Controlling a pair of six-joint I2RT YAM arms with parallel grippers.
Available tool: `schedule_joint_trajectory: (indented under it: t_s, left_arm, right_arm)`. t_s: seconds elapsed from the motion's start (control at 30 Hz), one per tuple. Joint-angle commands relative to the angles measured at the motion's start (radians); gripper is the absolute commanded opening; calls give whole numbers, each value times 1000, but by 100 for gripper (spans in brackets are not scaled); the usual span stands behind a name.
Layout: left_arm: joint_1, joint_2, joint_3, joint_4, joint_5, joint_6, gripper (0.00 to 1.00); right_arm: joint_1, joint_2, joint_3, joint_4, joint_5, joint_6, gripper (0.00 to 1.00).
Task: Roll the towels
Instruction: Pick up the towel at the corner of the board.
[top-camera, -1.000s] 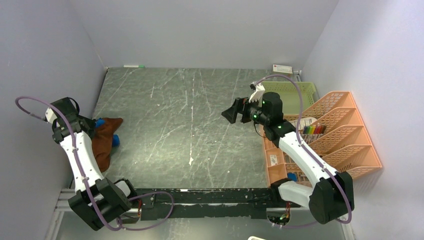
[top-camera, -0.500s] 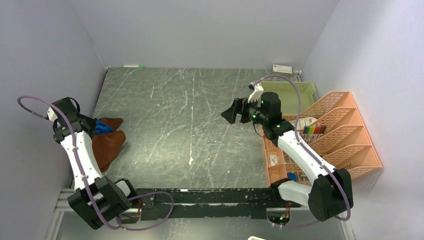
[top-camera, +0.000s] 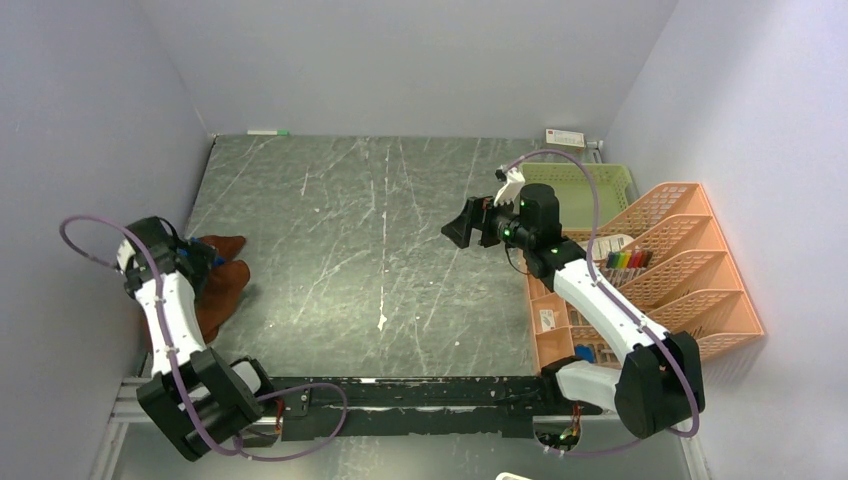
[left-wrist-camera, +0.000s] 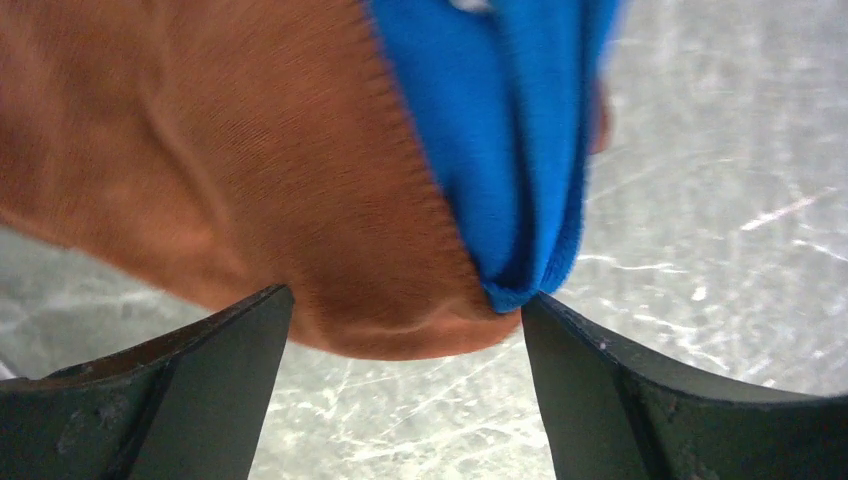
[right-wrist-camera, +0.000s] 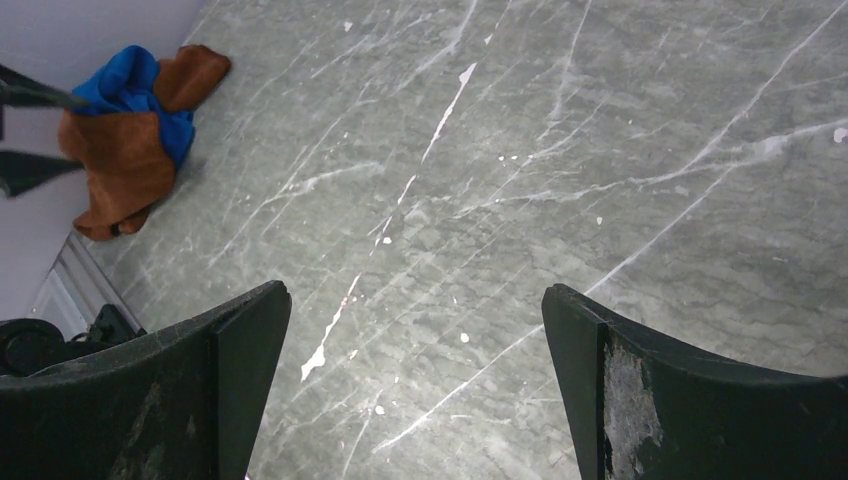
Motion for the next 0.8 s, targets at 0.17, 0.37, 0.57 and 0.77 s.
schedule_joint_trajectory:
  t_s: [0.17, 0.37, 0.57, 0.77]
  left_arm:
    - [3, -50, -179, 14, -35, -126, 87]
    - [4, -49, -188, 30, -42, -134, 32]
    - [4, -98, -57, -62, -53, -95, 33]
    - [4, -139, 139, -107, -52, -40, 7]
  right_arm:
    - [4, -3, -9, 3, -13, -21, 100]
    - [4, -3, -5, -3, -4, -25, 100]
    - [6, 18, -6, 10, -18, -18, 100]
    - [5, 33, -3, 19, -34, -10, 100]
